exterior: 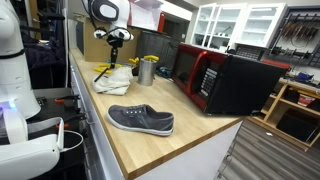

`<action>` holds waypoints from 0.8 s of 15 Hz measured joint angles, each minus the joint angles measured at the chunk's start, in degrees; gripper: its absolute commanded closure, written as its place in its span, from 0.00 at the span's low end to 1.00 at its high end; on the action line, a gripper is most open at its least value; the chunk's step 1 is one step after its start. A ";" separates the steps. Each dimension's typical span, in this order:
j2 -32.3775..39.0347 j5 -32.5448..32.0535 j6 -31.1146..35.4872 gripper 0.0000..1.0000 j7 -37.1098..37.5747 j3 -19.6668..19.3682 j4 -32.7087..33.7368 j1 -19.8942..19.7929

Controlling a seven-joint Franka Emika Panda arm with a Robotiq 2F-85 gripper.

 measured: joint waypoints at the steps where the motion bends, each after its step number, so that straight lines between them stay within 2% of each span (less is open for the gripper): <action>1: 0.22 1.19 -0.28 0.88 -2.15 -0.03 -0.28 0.06; 5: 1.56 6.20 -2.75 0.88 -11.44 -0.58 -1.29 0.41; 9: 3.72 9.40 -5.56 0.88 -12.85 -0.62 -1.11 0.84; 10: 4.40 9.85 -5.69 0.57 -12.79 -0.51 -0.92 1.00; 11: 5.15 10.02 -5.69 0.37 -12.47 -0.36 -0.65 1.15; 12: 5.98 10.02 -5.67 0.33 -12.06 -0.13 -0.31 1.29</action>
